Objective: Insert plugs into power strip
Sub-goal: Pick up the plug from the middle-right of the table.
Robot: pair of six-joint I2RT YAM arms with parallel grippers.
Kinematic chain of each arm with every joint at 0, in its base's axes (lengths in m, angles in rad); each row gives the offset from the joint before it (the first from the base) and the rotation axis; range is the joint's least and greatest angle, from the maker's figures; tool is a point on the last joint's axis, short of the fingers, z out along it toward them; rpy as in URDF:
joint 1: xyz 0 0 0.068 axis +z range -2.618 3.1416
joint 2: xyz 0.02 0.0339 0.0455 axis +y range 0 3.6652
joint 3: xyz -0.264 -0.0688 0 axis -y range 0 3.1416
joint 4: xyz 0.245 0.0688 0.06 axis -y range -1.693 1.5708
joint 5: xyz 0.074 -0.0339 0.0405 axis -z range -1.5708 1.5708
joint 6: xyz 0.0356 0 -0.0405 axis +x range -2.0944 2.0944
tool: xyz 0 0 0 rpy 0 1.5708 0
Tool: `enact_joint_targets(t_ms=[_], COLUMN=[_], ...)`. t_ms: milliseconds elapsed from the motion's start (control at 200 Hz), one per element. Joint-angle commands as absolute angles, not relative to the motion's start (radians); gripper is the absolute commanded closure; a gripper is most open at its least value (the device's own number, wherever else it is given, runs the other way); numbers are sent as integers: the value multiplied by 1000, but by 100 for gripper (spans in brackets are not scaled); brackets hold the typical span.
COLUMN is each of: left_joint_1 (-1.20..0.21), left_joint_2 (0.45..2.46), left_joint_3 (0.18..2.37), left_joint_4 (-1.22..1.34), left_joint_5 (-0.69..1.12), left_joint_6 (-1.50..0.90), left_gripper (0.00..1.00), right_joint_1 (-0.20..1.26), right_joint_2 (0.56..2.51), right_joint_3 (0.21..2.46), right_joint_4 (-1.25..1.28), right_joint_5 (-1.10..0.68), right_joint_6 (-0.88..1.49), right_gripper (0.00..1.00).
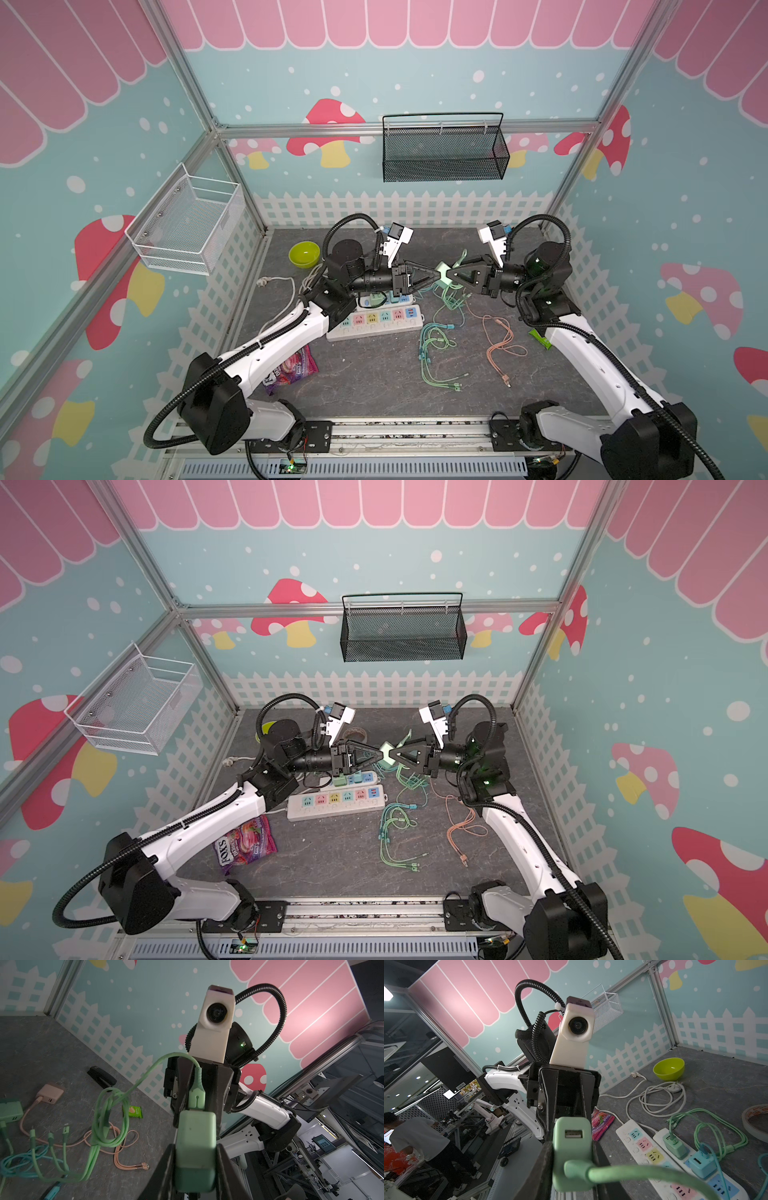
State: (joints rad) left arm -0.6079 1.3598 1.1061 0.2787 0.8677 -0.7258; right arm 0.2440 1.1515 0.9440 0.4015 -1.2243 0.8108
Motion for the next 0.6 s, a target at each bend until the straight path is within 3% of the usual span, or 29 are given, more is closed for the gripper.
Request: enact_joint_targets(t_ms=[0, 230, 465, 595], left_joint_1=[-546, -451, -418, -414], left_joint_2=[1300, 1173, 1082, 1065], left_joint_3=[1075, 990, 945, 894], left_joint_4=[144, -74, -389, -431], left_joint_5=[793, 695, 304, 211], left_joint_6=[-674, -568, -449, -461], left_gripper=[55, 50, 49, 49], right_joint_1=[247, 250, 300, 332], right_joint_2=[1150, 1184, 1234, 1289], right_joint_3=[990, 1033, 1073, 1074], right_joint_4=[320, 121, -105, -170], right_joint_5=[-1216, -1126, -924, -838], right_joint_6=[691, 528, 303, 211], right_gripper=[100, 100, 100, 100])
